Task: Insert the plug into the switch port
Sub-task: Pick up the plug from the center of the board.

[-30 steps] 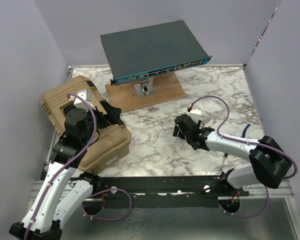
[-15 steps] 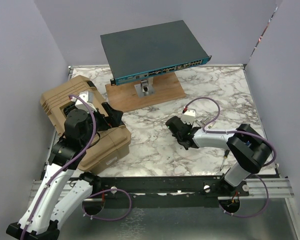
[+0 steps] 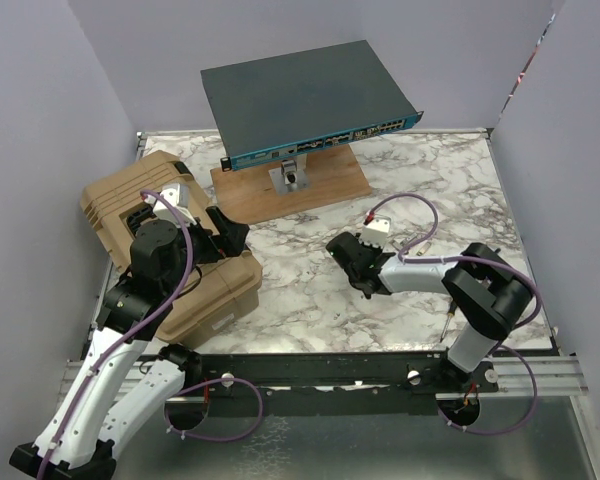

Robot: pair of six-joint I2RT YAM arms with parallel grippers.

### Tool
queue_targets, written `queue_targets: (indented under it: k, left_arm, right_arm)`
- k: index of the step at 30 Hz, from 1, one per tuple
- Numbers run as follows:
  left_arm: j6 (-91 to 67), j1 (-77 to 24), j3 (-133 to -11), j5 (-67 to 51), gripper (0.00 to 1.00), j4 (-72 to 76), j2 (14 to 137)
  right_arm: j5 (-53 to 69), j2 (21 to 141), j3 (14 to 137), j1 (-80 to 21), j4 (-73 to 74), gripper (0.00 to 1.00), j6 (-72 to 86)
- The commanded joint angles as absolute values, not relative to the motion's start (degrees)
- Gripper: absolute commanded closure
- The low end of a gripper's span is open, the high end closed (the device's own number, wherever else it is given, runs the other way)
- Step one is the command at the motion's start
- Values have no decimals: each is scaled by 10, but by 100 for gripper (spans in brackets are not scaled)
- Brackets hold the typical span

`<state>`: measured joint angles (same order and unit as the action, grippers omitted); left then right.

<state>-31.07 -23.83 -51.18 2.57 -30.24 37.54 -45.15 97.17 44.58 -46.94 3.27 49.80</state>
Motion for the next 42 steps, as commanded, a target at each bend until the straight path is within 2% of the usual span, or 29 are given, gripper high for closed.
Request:
queue_targets:
  k: [1, 10, 20, 27, 36, 42]
  left_arm:
    - [-310, -245, -526, 32, 1, -317, 372]
    - [-304, -253, -530, 28, 1, -317, 379]
    - [-284, -272, -538, -17, 1, -319, 386]
    - [-272, -272, -574, -4, 1, -358, 426]
    - [-333, -272, -585, 91, 1, -349, 472]
    - [-366, -272, -597, 173, 1, -345, 472]
  right_arm:
    - [-444, 999, 423, -474, 44, 76, 520]
    - [-423, 962, 394, -474, 22, 99, 483]
    - [-338, 844, 381, -474, 18, 100, 391]
    - [-262, 743, 388, -474, 51, 100, 304]
    - [-151, 650, 426, -474, 114, 99, 186]
    - [-122, 621, 478, -474, 168, 99, 148]
